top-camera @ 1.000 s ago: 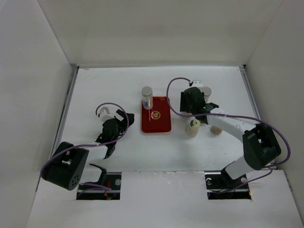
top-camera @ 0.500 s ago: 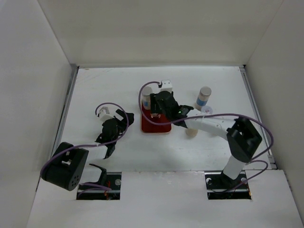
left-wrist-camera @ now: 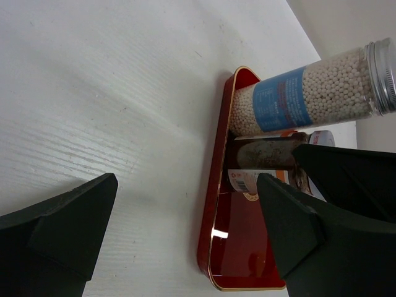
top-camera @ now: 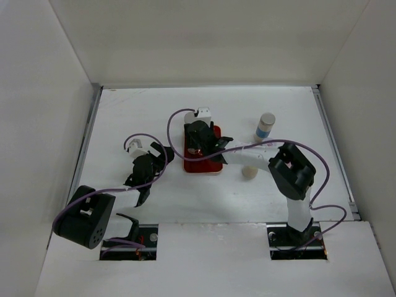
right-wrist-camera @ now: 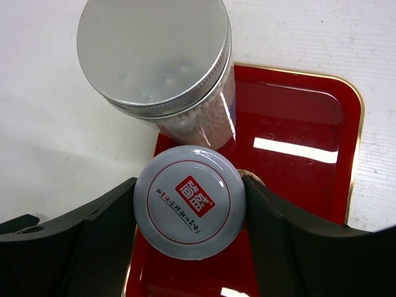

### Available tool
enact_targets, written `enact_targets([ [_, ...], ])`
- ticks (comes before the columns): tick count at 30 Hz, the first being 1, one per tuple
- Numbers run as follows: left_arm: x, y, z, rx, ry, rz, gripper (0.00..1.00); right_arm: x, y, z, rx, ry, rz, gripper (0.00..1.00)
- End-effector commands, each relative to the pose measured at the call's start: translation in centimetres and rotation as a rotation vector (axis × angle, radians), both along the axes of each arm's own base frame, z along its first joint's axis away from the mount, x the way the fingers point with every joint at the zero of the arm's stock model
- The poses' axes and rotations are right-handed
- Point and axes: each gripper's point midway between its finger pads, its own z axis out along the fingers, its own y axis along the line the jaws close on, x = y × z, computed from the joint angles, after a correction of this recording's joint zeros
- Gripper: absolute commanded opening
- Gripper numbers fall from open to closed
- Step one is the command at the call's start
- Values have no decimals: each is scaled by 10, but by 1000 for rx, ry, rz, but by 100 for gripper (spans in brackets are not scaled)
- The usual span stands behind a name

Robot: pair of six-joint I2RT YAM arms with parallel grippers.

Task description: Organize the condiment bottles

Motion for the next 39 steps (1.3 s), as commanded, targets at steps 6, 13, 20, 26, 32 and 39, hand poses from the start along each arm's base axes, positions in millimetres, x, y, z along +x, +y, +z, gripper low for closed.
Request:
enact_targets([
  [6,6,-1,19,-28,-65,5,100,5,20,63,184,-119,-47,88],
  [13,6,-1,18,-27,-62,5,100,-36,-7,112,214,-146,-23,88],
  [20,5,-3,17,-26,-60,-1,100,-87,-112,116,178,-182,-142,84],
  [26,6,-1,19,-25,-68,8,100,-110,-220,74,106,-112,-350,79],
  [32,6,-1,20,-25,-69,9,100,-115,-243,34,40,-9,-382,92],
  [39,6,0,20,-25,-69,11,100,-95,-223,13,25,21,-336,77],
])
